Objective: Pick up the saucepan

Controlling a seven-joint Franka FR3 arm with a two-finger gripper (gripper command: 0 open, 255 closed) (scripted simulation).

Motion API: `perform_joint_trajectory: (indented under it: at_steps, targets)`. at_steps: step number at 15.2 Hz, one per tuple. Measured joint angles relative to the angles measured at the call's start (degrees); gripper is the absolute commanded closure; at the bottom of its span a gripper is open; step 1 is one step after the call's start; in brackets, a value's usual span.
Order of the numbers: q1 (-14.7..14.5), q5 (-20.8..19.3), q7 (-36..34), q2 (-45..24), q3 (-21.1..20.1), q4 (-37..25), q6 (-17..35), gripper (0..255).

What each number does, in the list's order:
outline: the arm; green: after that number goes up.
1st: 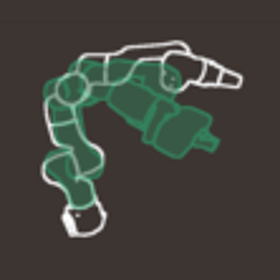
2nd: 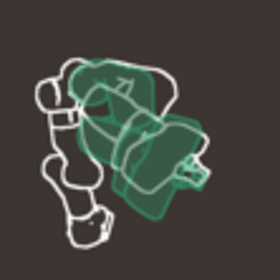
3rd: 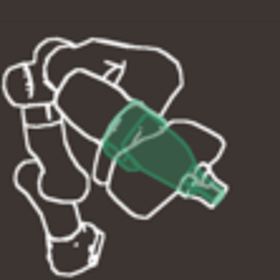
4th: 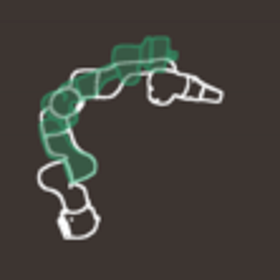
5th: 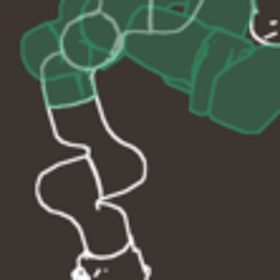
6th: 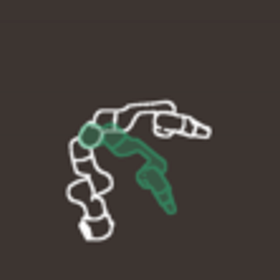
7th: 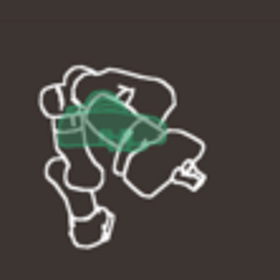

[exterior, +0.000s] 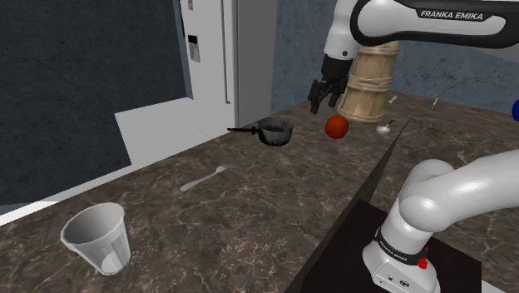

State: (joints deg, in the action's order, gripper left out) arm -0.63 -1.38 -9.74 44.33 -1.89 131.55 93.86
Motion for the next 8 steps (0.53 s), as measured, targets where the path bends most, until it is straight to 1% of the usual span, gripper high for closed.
perform_joint_trajectory:
  at_steps: [2,5,8]
  targets:
    - [-0.1,-0.1,0.4,-0.9,0.1,-0.2,0.5,0]
    - [-0.5,-0.4,2.0,-6.1,0.4,-1.5,3.5,0]
    - [-0.8,-1.0,4.4,-13.0,1.1,-3.6,7.2,0]
